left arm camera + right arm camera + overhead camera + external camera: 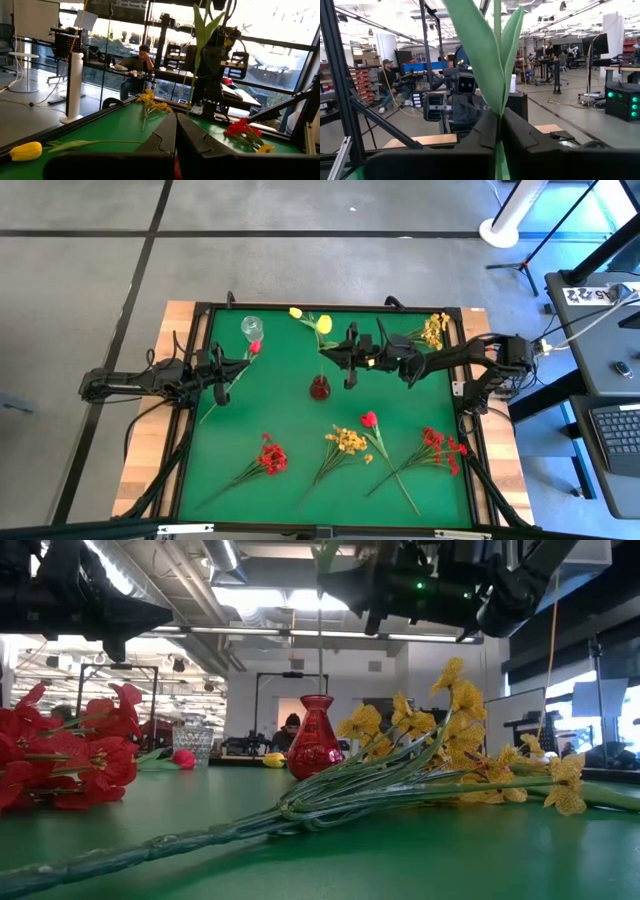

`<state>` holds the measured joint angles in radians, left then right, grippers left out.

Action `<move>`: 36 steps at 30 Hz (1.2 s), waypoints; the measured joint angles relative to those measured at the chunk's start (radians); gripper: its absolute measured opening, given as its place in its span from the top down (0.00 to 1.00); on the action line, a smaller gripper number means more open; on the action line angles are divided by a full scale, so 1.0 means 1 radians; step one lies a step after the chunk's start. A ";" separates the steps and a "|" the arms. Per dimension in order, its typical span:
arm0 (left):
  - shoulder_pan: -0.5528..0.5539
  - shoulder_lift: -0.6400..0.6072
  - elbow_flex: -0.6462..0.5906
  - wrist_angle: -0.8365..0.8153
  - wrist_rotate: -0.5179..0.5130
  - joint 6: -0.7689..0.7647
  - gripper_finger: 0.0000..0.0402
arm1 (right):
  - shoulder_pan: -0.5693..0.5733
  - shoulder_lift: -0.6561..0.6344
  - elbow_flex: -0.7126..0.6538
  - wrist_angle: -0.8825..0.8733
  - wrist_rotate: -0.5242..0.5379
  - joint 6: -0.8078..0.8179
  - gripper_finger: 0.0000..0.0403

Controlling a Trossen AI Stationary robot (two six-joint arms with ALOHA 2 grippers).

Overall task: Sort flowers into vase by color
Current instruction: Put the bottom yellow tulip into the red flower vase, then put the top red tulip into the transparent flower vase

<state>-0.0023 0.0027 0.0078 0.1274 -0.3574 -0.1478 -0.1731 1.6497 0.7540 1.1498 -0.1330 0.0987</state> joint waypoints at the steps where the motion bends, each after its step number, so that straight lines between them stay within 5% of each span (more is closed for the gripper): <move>1: 0.000 0.000 0.000 0.000 0.000 0.000 1.00 | 0.000 0.000 0.000 -0.003 0.008 0.000 0.90; 9: 0.000 0.000 0.000 0.000 0.000 0.000 1.00 | 0.000 -0.017 0.000 -0.066 0.010 -0.004 0.50; 17: 0.000 0.000 0.000 0.000 0.000 0.000 1.00 | 0.001 -0.199 0.000 -0.480 0.039 -0.057 0.21; 27: 0.000 0.000 0.000 0.000 0.000 0.000 1.00 | 0.003 -0.525 0.000 -1.016 0.134 -0.094 0.17; 36: 0.000 0.000 0.000 0.000 0.000 0.000 1.00 | 0.003 -0.562 0.000 -1.003 0.057 -0.077 0.17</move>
<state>-0.0021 0.0029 0.0078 0.1272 -0.3576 -0.1478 -0.1699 1.0873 0.7540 0.1469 -0.0756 0.0216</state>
